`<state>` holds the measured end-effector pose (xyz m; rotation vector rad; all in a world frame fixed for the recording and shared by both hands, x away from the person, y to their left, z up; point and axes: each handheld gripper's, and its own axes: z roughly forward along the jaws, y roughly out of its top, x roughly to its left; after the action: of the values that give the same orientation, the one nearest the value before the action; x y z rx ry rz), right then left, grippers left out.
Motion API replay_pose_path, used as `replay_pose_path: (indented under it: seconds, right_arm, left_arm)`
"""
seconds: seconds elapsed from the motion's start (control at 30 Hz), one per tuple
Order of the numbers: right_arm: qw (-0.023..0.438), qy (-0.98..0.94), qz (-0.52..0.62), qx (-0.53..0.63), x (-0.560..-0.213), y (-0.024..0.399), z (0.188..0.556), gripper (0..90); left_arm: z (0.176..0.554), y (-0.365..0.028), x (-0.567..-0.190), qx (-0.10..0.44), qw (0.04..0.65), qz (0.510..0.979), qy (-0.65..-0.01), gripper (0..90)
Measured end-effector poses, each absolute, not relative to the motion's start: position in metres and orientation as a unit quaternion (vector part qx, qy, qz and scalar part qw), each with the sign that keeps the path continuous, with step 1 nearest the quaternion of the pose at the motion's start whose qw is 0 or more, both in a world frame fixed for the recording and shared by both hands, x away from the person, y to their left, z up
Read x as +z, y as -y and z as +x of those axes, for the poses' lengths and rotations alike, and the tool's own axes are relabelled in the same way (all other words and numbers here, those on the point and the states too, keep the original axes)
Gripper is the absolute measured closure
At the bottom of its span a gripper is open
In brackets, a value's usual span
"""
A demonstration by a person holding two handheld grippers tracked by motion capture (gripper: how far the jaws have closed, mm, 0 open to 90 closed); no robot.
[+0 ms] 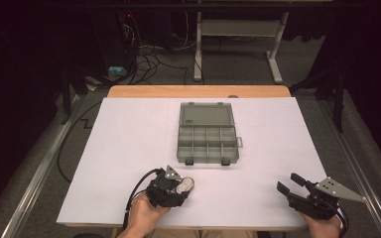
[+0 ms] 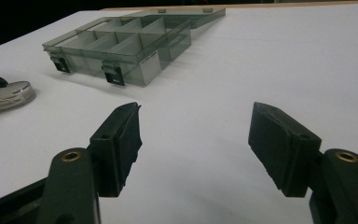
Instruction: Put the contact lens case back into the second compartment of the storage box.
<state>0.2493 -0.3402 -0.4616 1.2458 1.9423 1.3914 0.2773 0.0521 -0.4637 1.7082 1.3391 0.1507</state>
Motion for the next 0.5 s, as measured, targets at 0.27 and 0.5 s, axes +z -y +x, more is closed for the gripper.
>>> replay_pose_path:
  seconds: [0.27, 0.5]
  right_arm:
    - [0.222, -0.703, 0.450, 0.503, -0.4618, 0.3400, 0.2496, 34.3]
    - [0.222, -0.703, 0.450, 0.504, -0.4618, 0.3403, 0.2497, 34.3]
  left_arm:
    - [0.2773, -0.0528, -0.4613, 0.061, 0.468, 0.695, -0.543, 49.6]
    - [0.2769, -0.0547, -0.4563, 0.064, 0.474, 0.693, -0.539, 49.6]
